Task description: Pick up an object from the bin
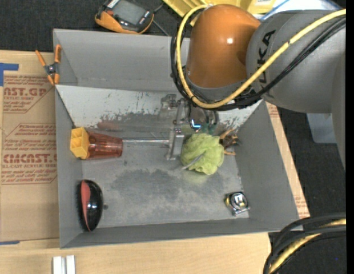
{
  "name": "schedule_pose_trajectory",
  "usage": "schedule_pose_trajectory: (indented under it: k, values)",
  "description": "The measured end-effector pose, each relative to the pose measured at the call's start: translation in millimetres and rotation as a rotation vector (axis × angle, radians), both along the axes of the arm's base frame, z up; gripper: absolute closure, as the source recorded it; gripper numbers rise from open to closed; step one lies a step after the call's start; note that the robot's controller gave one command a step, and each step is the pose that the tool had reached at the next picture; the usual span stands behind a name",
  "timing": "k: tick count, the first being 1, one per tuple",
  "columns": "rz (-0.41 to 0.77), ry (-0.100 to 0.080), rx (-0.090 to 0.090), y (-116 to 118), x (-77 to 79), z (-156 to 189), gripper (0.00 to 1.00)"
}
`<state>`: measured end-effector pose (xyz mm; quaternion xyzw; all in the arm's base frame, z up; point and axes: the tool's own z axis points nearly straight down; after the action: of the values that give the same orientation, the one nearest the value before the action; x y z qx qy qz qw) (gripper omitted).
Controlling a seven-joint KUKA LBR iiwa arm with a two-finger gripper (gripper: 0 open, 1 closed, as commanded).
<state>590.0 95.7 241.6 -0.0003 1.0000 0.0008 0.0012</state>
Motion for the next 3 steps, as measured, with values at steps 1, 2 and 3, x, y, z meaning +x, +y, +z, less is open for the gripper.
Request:
schedule_pose_trajectory:
  k: [1,2,3]
  values:
    - [0.000,0.000,0.000,0.0,0.0,0.0,0.00]
    - [-0.098,-0.005,0.003,-6.7,-2.5,-7.0,0.00]
    - [-0.319,0.001,0.002,-12.7,-2.2,-71.2,0.00]
